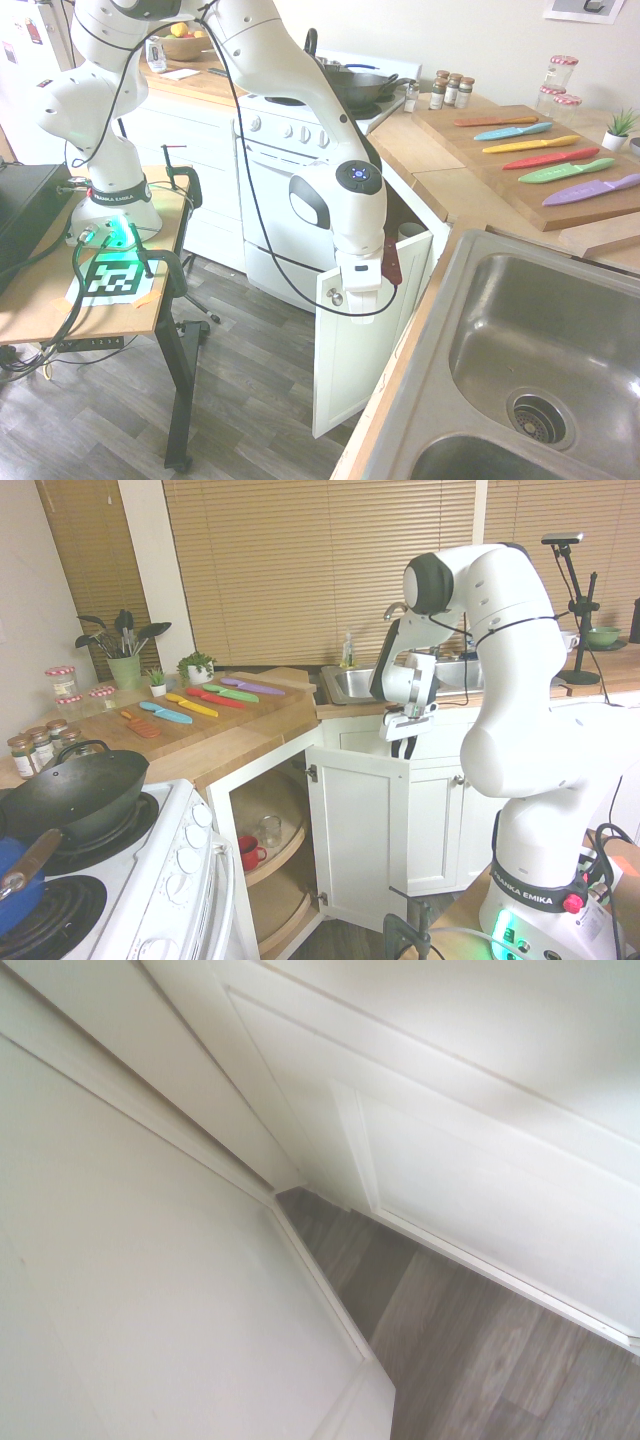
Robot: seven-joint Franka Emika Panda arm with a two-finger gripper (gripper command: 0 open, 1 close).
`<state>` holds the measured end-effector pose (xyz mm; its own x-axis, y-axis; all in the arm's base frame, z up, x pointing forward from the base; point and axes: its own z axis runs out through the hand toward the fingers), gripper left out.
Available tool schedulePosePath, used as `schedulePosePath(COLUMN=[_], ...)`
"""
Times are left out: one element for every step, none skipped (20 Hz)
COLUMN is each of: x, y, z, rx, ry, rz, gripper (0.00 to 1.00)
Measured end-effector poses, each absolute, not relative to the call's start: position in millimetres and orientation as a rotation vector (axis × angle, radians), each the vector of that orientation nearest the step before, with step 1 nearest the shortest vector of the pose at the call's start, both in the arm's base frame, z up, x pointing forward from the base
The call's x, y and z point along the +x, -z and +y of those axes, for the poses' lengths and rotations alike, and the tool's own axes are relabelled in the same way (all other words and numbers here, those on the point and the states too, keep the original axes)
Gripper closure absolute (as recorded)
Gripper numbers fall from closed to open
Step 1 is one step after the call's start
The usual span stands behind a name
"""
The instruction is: Close the cabinet
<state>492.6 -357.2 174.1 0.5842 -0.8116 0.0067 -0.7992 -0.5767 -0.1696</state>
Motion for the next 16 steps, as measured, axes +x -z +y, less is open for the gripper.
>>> schedulePosePath(x=[493, 493, 493, 493, 494, 495, 496, 497, 498, 500, 501, 502, 502, 503, 503, 503], y=[-174, -174, -174, -174, -174, -174, -175, -175, -175, -175, -175, -175, -175, -175, -175, -175], z=[-357, -357, -357, -356, -355, -355, -353, -352, -350, -348, -345, -343, -340, -336, -331, -325], rx=[-2.662, -2.662, -2.663, -2.664, -2.665, -2.667, -2.671, -2.674, -2.678, -2.683, -2.688, -2.695, -2.704, -2.714, -2.725, -2.736], ry=[0.126, 0.126, 0.126, 0.126, 0.127, 0.128, 0.130, 0.132, 0.135, 0.138, 0.141, 0.141, 0.142, 0.147, 0.152, 0.159], rz=[1.363, 1.362, 1.361, 1.360, 1.357, 1.354, 1.349, 1.345, 1.340, 1.335, 1.329, 1.321, 1.311, 1.301, 1.291, 1.280], gripper=[1.00, 1.00, 1.00, 1.00, 1.00, 1.00, 1.00, 1.00, 1.00, 1.00, 1.00, 1.00, 1.00, 1.00, 1.00, 1.00])
